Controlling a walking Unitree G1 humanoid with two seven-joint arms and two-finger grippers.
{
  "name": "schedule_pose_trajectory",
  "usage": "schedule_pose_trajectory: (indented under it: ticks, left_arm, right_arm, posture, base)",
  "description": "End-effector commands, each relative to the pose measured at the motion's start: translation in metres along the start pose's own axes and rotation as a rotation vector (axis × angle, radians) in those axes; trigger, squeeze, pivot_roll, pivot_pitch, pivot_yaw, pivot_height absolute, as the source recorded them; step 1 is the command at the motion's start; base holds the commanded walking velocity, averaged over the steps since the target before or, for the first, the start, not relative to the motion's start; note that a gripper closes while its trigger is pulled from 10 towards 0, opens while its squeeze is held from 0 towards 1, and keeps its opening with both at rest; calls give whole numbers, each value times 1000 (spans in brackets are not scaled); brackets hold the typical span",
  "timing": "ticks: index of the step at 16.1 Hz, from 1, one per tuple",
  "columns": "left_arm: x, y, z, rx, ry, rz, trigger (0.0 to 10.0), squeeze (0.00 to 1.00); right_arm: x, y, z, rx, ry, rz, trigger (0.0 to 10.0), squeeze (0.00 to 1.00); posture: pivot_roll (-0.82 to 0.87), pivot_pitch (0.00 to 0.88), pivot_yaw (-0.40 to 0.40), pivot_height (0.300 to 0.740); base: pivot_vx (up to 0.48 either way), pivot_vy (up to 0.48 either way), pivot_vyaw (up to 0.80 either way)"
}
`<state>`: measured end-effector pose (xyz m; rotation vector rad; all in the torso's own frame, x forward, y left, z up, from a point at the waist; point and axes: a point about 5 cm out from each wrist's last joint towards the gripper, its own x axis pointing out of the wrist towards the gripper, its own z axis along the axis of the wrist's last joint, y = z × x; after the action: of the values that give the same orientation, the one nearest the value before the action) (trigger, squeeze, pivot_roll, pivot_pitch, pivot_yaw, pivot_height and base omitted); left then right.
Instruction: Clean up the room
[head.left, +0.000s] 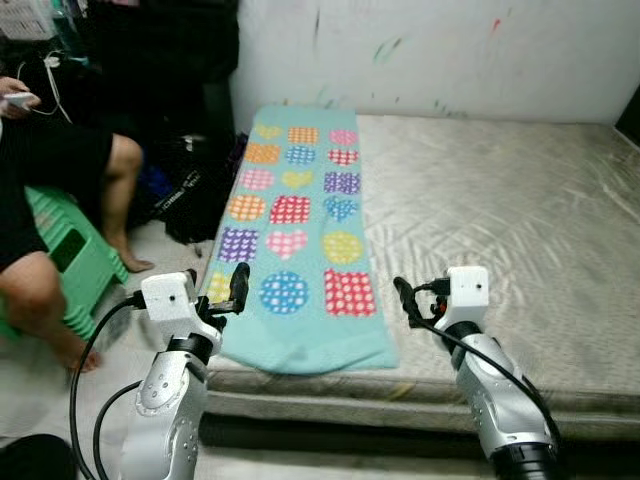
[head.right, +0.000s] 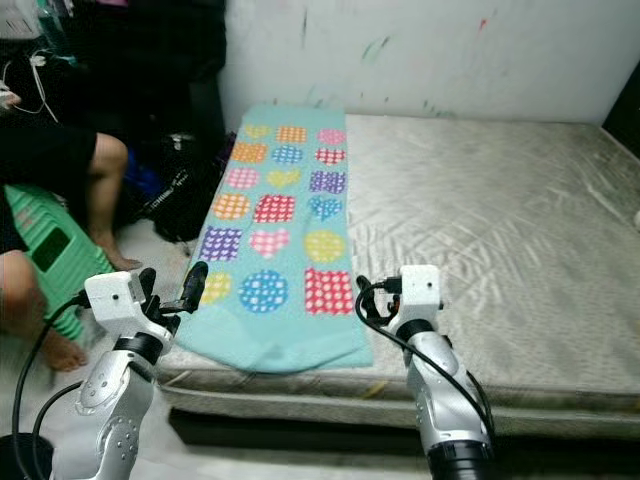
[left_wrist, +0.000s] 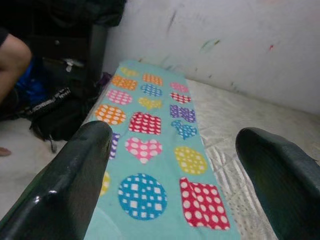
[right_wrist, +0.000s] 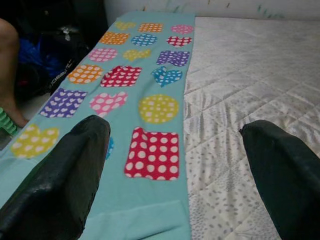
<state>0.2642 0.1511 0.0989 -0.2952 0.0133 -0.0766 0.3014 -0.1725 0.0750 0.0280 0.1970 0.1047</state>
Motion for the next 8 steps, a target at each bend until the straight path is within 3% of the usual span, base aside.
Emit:
schedule_pose_trajectory:
  ticks: [1,2,6,8]
  left_arm:
    - [1,-7,0,1,0,-24,10000,0]
    - [2,-7,1,0,-4,-23,10000,0]
    - [1,-10,3,0,-26,-66,10000,0]
    - [0,-11,4,2,-29,-78,10000,0]
  right_arm:
    - [-2,-7,0,5,7,-24,10000,0]
    - [-2,-7,-1,5,7,-24,10000,0]
    - [-1,-6,0,5,7,-19,10000,0]
    - [-1,-6,0,5,4,-17,10000,0]
  posture:
    - [-95,0,-9,740]
    - [-95,0,-9,740]
    - [-93,0,-9,740]
    - [-93,0,-9,740]
  base:
    - [0,465,0]
    - [0,461,0]
    - [0,0,0]
    - [354,0,0]
